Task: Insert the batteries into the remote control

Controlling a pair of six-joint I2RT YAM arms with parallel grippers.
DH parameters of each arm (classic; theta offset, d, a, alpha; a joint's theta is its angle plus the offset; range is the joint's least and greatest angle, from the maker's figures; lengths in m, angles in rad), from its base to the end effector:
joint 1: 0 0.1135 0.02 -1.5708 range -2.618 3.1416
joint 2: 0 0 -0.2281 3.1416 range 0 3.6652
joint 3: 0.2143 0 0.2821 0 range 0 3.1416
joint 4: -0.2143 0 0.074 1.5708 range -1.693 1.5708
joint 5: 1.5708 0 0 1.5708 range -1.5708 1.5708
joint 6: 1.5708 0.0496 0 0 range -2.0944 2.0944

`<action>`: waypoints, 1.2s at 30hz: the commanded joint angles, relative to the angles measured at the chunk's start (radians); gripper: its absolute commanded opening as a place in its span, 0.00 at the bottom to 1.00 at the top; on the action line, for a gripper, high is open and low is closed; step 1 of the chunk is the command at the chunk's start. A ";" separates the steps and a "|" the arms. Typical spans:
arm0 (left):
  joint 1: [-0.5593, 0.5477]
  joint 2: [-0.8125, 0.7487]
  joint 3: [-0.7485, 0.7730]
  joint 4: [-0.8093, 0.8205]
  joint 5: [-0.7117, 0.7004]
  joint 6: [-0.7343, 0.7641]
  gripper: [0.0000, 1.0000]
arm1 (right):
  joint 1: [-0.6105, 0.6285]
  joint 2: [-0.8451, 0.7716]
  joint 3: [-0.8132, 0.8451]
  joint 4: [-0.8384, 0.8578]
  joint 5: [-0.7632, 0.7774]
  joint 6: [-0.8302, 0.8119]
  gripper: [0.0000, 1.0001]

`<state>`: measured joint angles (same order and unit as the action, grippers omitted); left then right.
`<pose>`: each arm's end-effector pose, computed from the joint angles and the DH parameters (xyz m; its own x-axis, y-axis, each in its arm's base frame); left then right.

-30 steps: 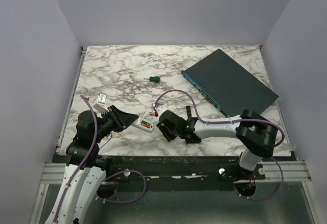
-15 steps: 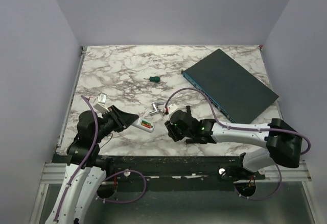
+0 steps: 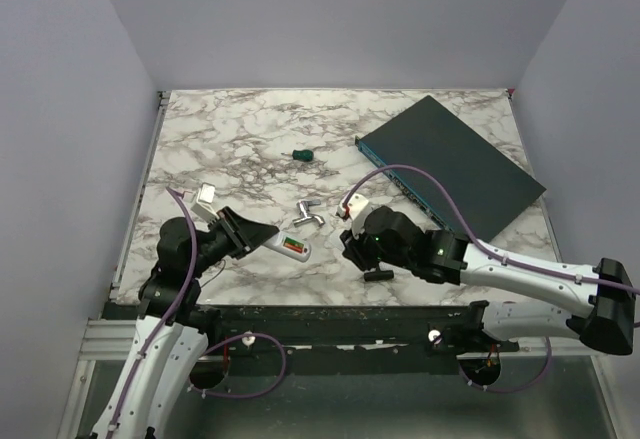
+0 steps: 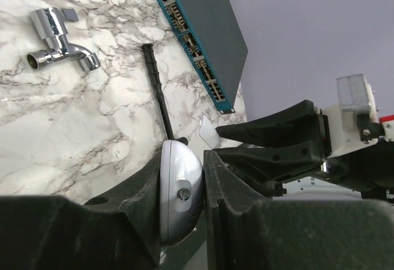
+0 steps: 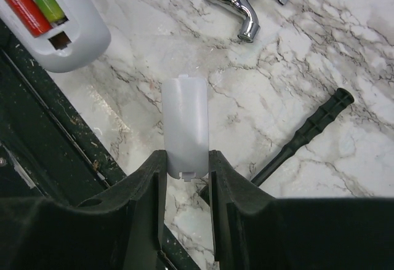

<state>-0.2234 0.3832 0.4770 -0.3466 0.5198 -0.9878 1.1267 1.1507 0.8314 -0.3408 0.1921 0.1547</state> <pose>0.1804 -0.0662 0.2551 -0.6863 -0.5871 -0.4293 0.1604 0.4535 -0.8767 0.1393 0.2708 0.2170 -0.3869 -0.4611 -0.7985 -0.7712 0.6366 0.0060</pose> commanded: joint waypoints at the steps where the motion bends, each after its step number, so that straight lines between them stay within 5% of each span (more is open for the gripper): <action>1: 0.005 -0.006 -0.082 0.168 0.096 -0.108 0.00 | 0.007 -0.043 0.068 -0.113 -0.040 -0.111 0.32; 15: 0.006 -0.079 -0.249 0.380 0.086 -0.298 0.00 | 0.010 -0.030 0.177 -0.118 -0.184 -0.139 0.27; 36: 0.006 -0.045 -0.273 0.449 0.119 -0.333 0.00 | 0.047 0.122 0.303 -0.087 -0.184 -0.222 0.26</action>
<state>-0.2234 0.3367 0.2108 0.0540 0.6067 -1.3079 1.1645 1.2461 1.0885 -0.4335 0.0299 -0.0288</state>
